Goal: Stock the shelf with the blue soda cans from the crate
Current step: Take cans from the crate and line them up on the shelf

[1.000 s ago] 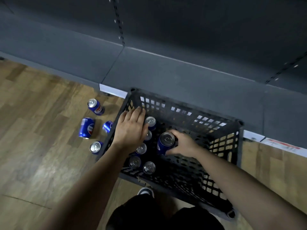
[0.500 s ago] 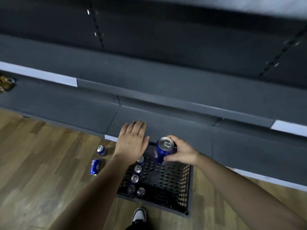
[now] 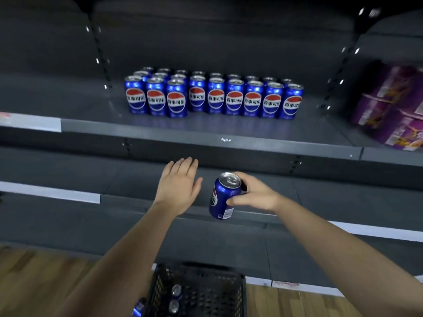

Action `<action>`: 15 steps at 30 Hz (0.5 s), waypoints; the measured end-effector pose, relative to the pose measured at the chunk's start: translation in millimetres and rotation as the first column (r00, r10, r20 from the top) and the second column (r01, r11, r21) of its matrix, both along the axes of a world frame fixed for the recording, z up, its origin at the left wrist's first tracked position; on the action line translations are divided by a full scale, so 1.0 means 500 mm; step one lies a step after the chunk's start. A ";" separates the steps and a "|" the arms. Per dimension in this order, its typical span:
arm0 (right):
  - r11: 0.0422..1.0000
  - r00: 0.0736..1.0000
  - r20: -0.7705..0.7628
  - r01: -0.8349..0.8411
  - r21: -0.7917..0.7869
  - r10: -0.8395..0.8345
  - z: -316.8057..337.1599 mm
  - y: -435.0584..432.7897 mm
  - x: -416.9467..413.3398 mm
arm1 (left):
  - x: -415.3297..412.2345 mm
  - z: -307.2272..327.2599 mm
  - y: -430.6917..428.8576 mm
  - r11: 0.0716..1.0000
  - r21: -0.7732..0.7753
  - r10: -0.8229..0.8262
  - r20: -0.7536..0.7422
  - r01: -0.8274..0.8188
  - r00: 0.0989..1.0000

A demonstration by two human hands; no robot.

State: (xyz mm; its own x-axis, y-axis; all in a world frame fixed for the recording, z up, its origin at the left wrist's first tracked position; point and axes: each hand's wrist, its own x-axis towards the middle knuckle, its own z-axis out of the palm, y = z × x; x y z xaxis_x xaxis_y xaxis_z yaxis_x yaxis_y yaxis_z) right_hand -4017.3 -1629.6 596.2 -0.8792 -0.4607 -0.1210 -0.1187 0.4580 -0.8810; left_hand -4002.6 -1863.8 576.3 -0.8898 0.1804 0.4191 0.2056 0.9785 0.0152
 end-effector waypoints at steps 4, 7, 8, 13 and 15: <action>0.997 0.995 -0.079 0.064 -0.037 -0.067 0.106 -0.014 -0.030 | -0.051 0.081 -0.025 1.000 0.005 -0.024 -0.018 0.024 1.000; 0.991 0.986 -0.111 0.114 -0.069 -0.122 0.162 -0.035 -0.053 | -0.087 0.119 -0.052 0.998 -0.031 -0.057 -0.029 0.056 0.998; 0.988 0.981 -0.133 0.133 -0.081 -0.143 0.176 -0.043 -0.061 | -0.100 0.127 -0.061 0.997 -0.045 -0.067 -0.029 0.065 0.997; 0.959 0.948 -0.187 0.226 -0.172 -0.257 0.226 -0.087 -0.109 | -0.161 0.149 -0.102 0.993 -0.058 -0.103 -0.040 0.101 0.994; 0.952 0.936 -0.204 0.256 -0.170 -0.288 0.239 -0.099 -0.132 | -0.184 0.148 -0.113 0.992 -0.054 -0.115 -0.044 0.113 0.992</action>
